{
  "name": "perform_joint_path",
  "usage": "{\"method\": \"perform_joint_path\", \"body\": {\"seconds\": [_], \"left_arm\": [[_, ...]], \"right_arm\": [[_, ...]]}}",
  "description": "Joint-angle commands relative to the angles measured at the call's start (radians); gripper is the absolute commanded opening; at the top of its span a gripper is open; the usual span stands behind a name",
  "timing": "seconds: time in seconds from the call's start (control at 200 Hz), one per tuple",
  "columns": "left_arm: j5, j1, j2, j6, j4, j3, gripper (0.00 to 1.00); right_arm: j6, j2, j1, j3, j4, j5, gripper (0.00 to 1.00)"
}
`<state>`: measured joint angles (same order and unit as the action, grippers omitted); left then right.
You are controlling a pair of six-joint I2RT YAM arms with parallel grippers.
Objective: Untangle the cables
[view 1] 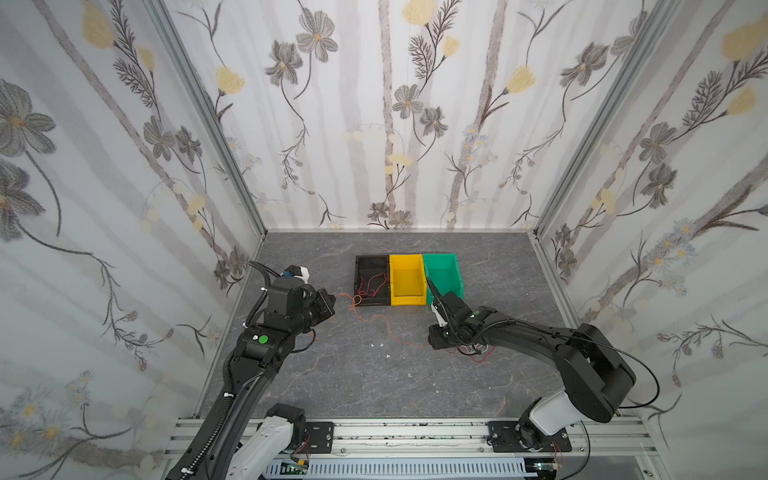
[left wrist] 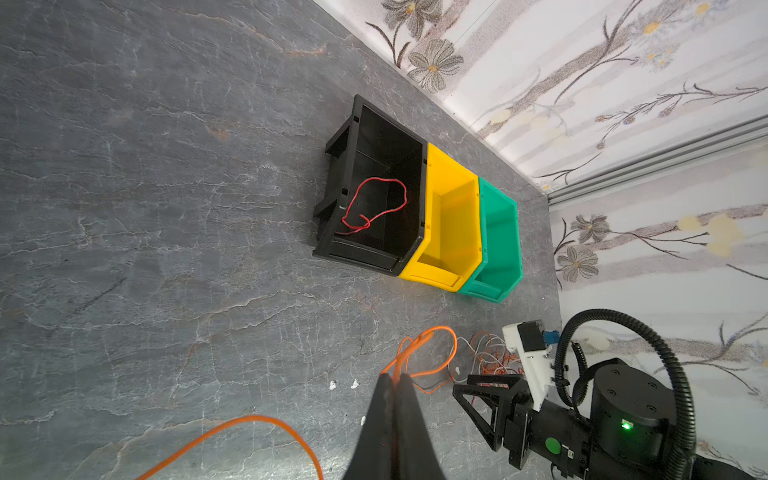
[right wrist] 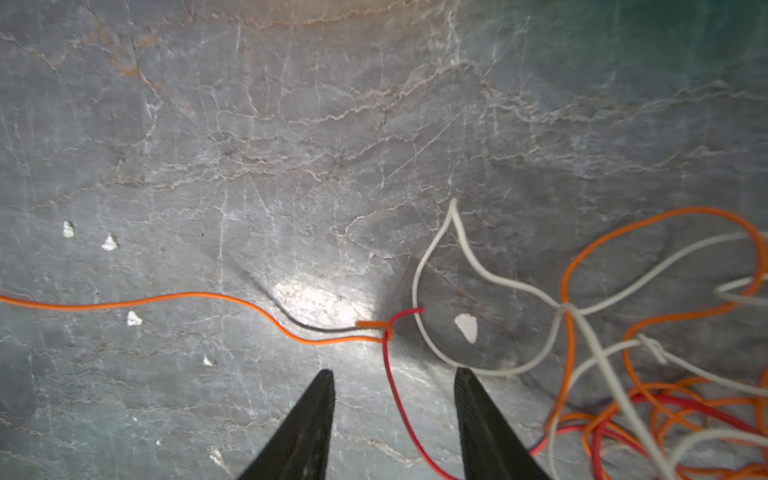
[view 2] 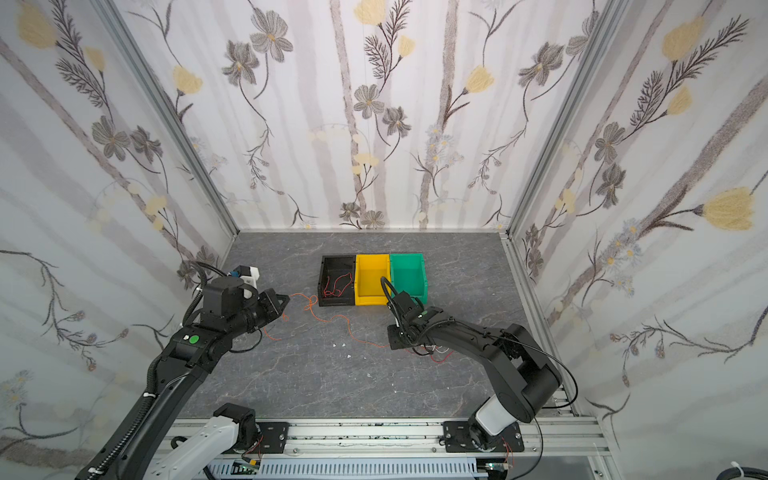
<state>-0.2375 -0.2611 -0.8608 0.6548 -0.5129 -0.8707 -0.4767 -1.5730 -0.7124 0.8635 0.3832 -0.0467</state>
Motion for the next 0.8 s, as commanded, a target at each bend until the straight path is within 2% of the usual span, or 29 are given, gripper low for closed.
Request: {"method": "perform_joint_path", "body": {"seconds": [0.0, 0.1, 0.29, 0.395, 0.605, 0.794], "left_arm": [[0.010, 0.000, 0.000, -0.001, 0.012, 0.005, 0.00], [0.020, 0.000, -0.003, -0.004, 0.011, 0.010, 0.00], [0.060, 0.001, -0.003, -0.018, -0.006, 0.014, 0.00], [0.081, 0.002, 0.003, -0.021, -0.011, 0.018, 0.00], [0.175, 0.012, 0.020, -0.032, -0.073, 0.007, 0.00], [0.260, 0.056, 0.044, -0.024, -0.135, 0.015, 0.00]], "right_arm": [[0.019, -0.025, -0.005, 0.013, 0.027, -0.004, 0.44], [0.023, -0.027, -0.005, 0.015, 0.048, -0.003, 0.39], [0.023, -0.020, -0.007, -0.001, 0.070, 0.017, 0.16], [0.022, -0.007, -0.007, -0.003, 0.085, 0.056, 0.09], [-0.009, 0.053, 0.004, -0.012, 0.077, 0.134, 0.04], [-0.036, 0.117, 0.080, -0.045, 0.075, 0.139, 0.03]]}}
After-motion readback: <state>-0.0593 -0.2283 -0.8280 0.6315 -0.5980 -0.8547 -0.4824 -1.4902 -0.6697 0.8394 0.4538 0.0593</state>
